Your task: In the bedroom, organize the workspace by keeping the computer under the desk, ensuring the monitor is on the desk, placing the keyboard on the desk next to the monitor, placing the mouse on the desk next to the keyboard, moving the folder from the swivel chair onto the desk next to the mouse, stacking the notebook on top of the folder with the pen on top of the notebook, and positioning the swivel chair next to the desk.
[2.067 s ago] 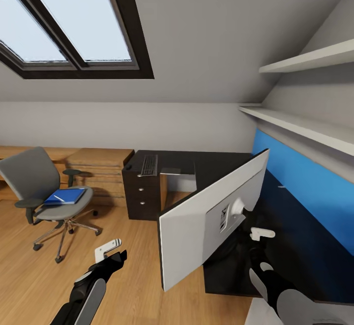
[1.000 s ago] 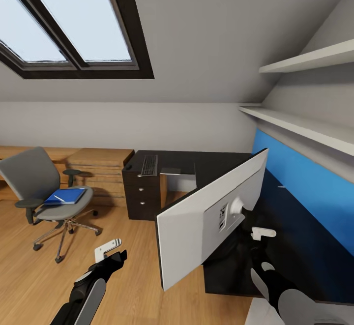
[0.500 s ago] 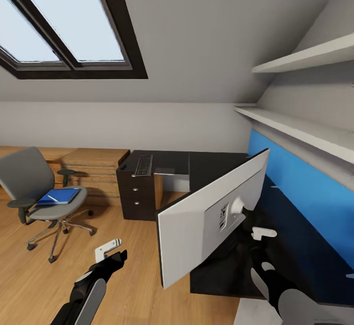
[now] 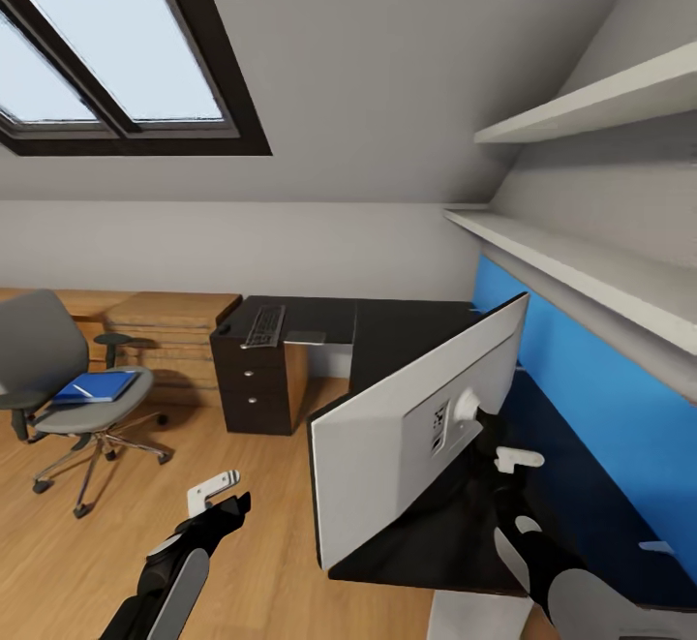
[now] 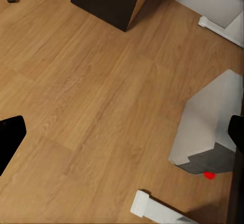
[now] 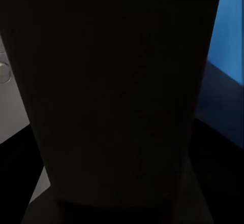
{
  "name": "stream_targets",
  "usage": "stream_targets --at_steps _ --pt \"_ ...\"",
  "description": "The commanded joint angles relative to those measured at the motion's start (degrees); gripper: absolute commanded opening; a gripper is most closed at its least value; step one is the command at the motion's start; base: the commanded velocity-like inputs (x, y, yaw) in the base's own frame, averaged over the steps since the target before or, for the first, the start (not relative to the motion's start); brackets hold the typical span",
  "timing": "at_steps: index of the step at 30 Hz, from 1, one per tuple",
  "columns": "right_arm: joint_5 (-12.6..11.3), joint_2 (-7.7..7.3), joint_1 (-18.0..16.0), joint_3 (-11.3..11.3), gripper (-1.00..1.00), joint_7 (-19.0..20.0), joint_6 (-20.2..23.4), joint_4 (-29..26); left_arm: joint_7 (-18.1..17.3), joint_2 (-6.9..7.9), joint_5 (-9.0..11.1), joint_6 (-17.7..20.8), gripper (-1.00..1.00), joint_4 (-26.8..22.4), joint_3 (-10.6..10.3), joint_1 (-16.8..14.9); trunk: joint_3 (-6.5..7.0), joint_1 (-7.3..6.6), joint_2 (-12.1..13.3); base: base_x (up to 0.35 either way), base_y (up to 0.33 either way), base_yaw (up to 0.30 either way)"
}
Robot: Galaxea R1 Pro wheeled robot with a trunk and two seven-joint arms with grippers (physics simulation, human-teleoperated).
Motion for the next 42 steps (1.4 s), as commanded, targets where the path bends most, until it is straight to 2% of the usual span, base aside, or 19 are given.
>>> stream_targets --at_steps 1,16,22,32,42 --pt "-1.1 -0.12 0.0 1.1 -1.0 0.0 -0.5 0.2 0.6 0.05 0.6 0.1 1.0 -0.1 -0.2 0.0 -0.12 0.03 -0.1 0.114 -0.195 0.0" --pt "-1.1 -0.05 0.0 1.1 -1.0 0.0 -0.6 0.2 0.6 0.05 0.5 0.1 1.0 -0.1 -0.1 0.0 -0.12 0.03 -0.1 0.215 -0.225 0.0" --pt "-1.1 -0.05 0.0 1.1 -1.0 0.0 -0.6 0.2 0.7 0.05 0.5 0.1 1.0 -0.1 0.0 0.0 -0.12 0.03 -0.1 0.061 -0.197 0.0" --pt "-1.1 -0.05 0.0 1.1 -1.0 0.0 -0.6 0.3 0.8 0.05 0.6 0.1 1.0 -0.1 0.1 0.0 -0.12 0.03 -0.1 0.007 -0.007 0.0" --pt "-1.1 -0.05 0.0 1.1 -1.0 0.0 -0.6 0.3 0.7 0.05 0.6 0.1 1.0 -0.2 0.1 0.0 -0.12 0.03 -0.1 0.241 0.0 0.0"
